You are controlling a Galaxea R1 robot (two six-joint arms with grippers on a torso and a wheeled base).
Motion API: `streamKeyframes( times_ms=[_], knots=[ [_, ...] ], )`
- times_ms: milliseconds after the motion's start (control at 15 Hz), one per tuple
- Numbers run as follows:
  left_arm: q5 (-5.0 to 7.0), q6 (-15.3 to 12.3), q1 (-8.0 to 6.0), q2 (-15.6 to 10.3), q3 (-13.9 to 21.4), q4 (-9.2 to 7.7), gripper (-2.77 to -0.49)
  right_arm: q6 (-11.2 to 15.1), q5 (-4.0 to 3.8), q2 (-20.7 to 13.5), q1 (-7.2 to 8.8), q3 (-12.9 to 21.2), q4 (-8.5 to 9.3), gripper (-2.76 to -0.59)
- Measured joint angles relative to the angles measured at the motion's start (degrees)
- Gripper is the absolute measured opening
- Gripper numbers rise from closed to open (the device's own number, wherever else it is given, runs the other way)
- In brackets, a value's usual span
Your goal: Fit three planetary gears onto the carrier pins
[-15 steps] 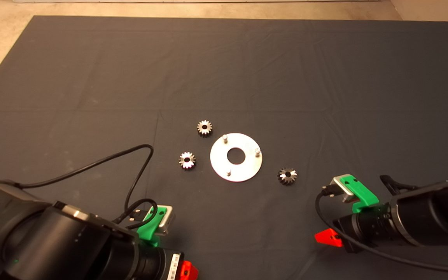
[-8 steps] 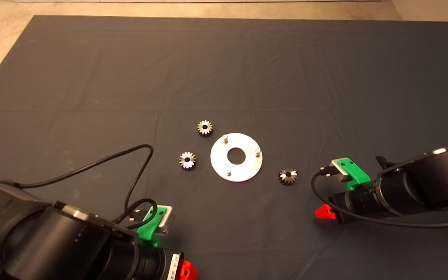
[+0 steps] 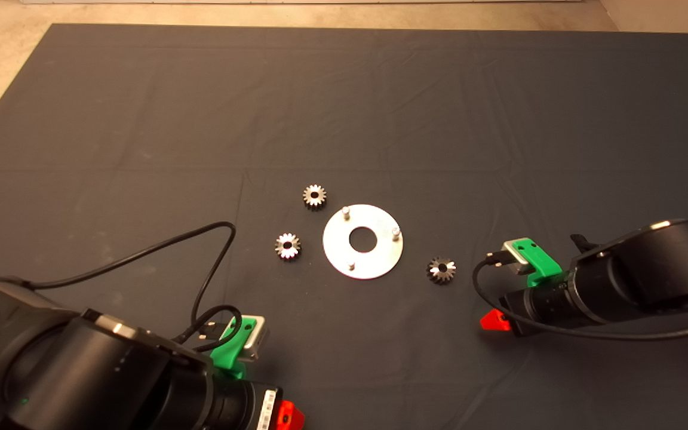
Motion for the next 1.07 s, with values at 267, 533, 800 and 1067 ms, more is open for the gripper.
streamKeyframes(
  times_ms=[267,533,800,1067],
  knots=[
    [0.02,0.0,0.0,0.13,0.0,0.0,-0.64,-2.25,0.89,4.21,-0.11,-2.55,0.0,-1.15],
    [0.0,-0.02,0.0,0.13,0.0,0.0,-0.64,-6.07,1.34,6.64,-0.11,-8.04,-0.06,-1.15],
    [0.0,-0.02,0.0,0.13,0.0,0.0,-0.64,-7.08,3.56,6.75,-0.1,-9.67,-0.09,-1.15],
    [-0.02,-0.06,0.0,0.16,0.0,0.0,-0.64,-7.12,4.57,8.88,0.31,-9.84,-0.09,-1.15]
  ],
)
